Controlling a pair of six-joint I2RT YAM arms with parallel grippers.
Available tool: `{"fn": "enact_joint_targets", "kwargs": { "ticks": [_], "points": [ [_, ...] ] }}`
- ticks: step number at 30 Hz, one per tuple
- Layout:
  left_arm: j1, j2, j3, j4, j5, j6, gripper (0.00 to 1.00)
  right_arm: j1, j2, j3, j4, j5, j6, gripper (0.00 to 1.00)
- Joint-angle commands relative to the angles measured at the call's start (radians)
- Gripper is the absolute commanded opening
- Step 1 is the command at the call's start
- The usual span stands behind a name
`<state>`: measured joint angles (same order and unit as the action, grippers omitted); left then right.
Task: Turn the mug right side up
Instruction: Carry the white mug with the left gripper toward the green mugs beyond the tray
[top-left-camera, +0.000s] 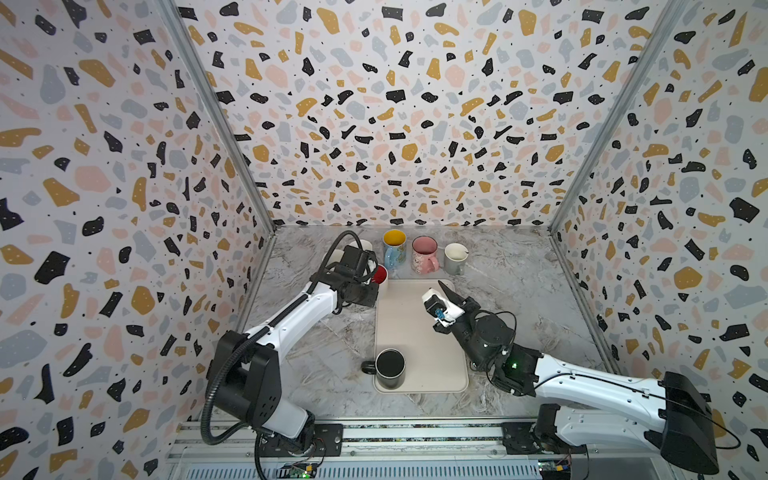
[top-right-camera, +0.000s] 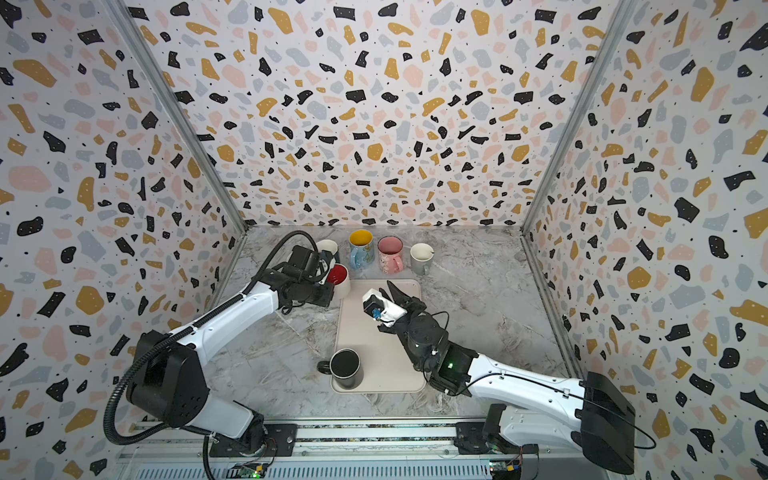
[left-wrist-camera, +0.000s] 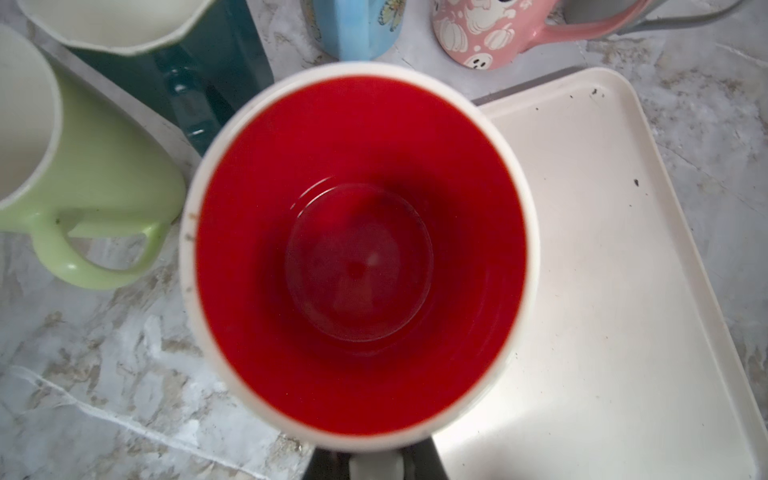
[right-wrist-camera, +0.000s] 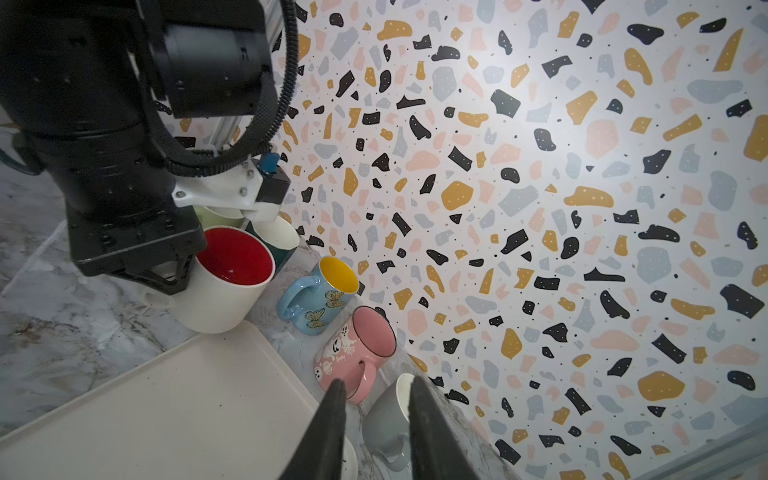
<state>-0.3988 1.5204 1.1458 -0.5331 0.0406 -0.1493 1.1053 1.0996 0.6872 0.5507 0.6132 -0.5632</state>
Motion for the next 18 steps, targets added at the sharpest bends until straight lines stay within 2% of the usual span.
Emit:
{"fn": "enact_joint_targets", "kwargs": {
  "ticks": [1, 18],
  "points": [
    [0.018, -0.003, -0.012, 0.151, -0.028, -0.059, 0.0, -0.007, -0.023, -0.002, -0.015, -0.006, 0.06, 0.29],
    [0.075, 0.038, -0.094, 0.252, -0.018, -0.13, 0.0, -0.019, -0.015, -0.005, -0.011, -0.022, 0.08, 0.29]
  ]
}}
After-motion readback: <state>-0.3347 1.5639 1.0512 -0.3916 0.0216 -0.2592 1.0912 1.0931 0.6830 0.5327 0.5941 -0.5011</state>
